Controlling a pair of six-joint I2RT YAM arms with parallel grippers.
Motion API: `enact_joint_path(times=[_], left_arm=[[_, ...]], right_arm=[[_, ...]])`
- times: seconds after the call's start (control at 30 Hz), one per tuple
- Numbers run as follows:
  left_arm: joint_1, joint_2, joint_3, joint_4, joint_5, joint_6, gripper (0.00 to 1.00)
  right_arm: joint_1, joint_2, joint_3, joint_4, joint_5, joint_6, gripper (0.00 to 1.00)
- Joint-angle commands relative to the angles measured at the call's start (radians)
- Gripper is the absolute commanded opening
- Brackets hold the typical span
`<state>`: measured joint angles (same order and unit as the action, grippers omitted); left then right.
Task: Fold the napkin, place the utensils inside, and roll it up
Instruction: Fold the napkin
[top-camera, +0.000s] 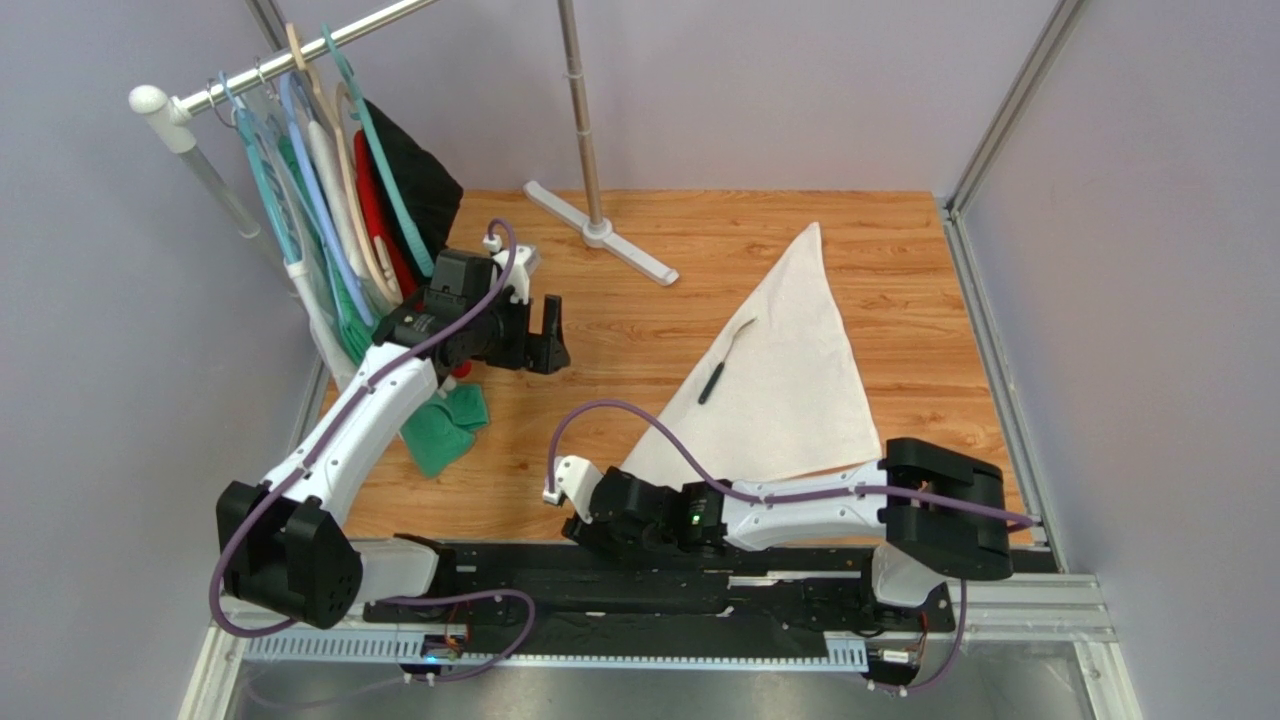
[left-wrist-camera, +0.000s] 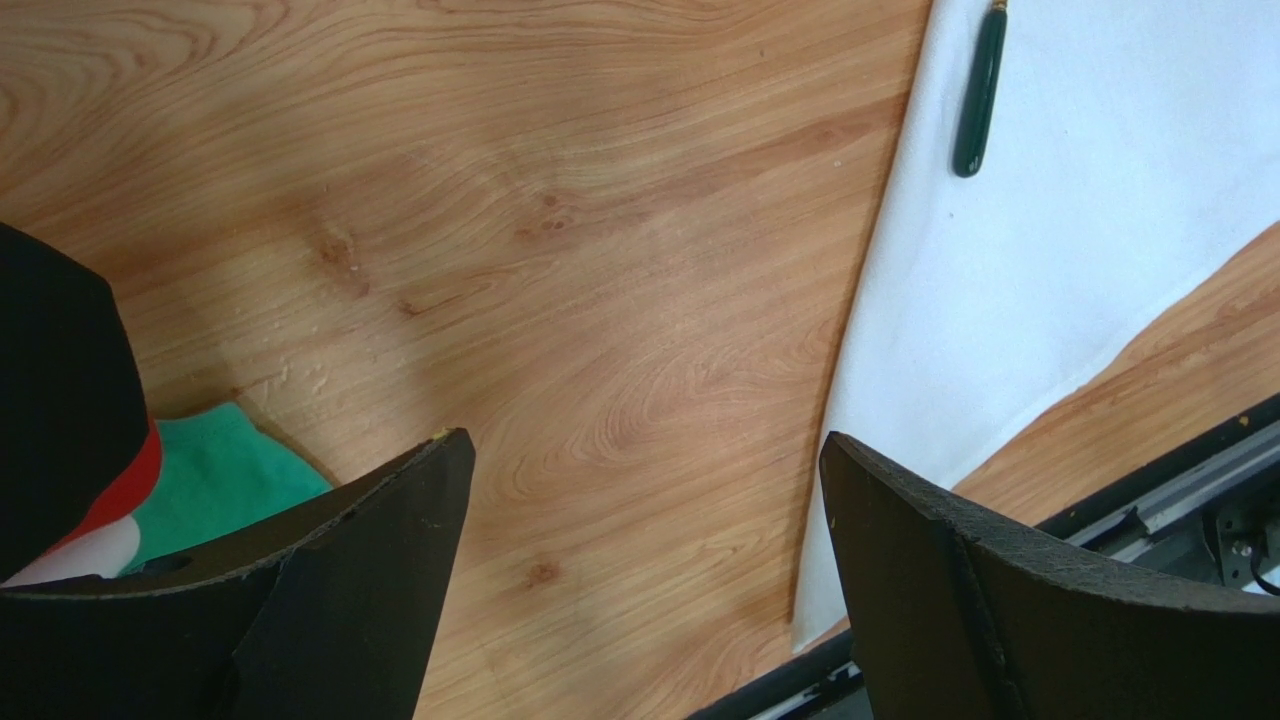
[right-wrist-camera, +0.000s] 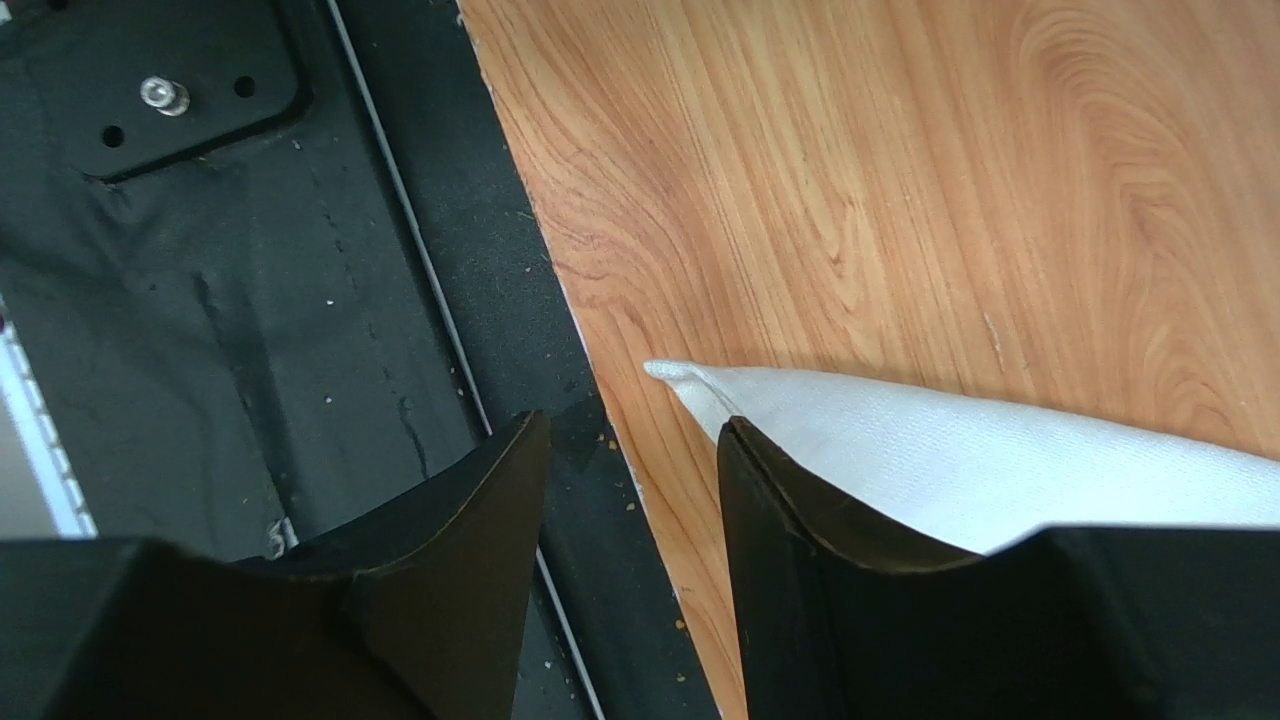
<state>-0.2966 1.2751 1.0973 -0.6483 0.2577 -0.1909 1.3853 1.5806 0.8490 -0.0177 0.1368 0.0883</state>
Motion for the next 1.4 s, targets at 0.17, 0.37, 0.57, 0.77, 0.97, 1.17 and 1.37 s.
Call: enact_joint_path(times=[0.17, 0.37, 0.57, 0.77, 0.97, 1.17, 1.37], left_arm=[[0.005, -0.033, -0.008, -0.001, 0.025, 0.025, 0.95], [0.005, -0.04, -0.011, 0.001, 0.026, 0.027, 0.95], [0.005, -0.037, -0.011, 0.001, 0.032, 0.027, 0.95], [0.005, -0.037, -0.014, 0.001, 0.034, 0.027, 0.95], [0.005, -0.036, -0.013, 0.001, 0.035, 0.027, 0.95], [0.005, -0.033, -0.013, 0.002, 0.04, 0.027, 0.95], [0.005, -0.029, -0.014, 0.001, 0.048, 0.027, 0.95]], right_arm=[[0.027, 0.073, 0.032, 0.071, 0.11, -0.028, 0.49], [0.029, 0.11, 0.032, 0.071, 0.116, -0.024, 0.48], [0.027, 0.124, 0.021, 0.082, 0.141, 0.004, 0.47], [0.027, 0.143, 0.032, 0.081, 0.147, 0.028, 0.43], [0.027, 0.163, 0.03, 0.068, 0.15, 0.042, 0.31], [0.027, 0.176, 0.025, 0.07, 0.158, 0.05, 0.28], [0.027, 0.033, 0.019, 0.023, 0.124, 0.073, 0.33]])
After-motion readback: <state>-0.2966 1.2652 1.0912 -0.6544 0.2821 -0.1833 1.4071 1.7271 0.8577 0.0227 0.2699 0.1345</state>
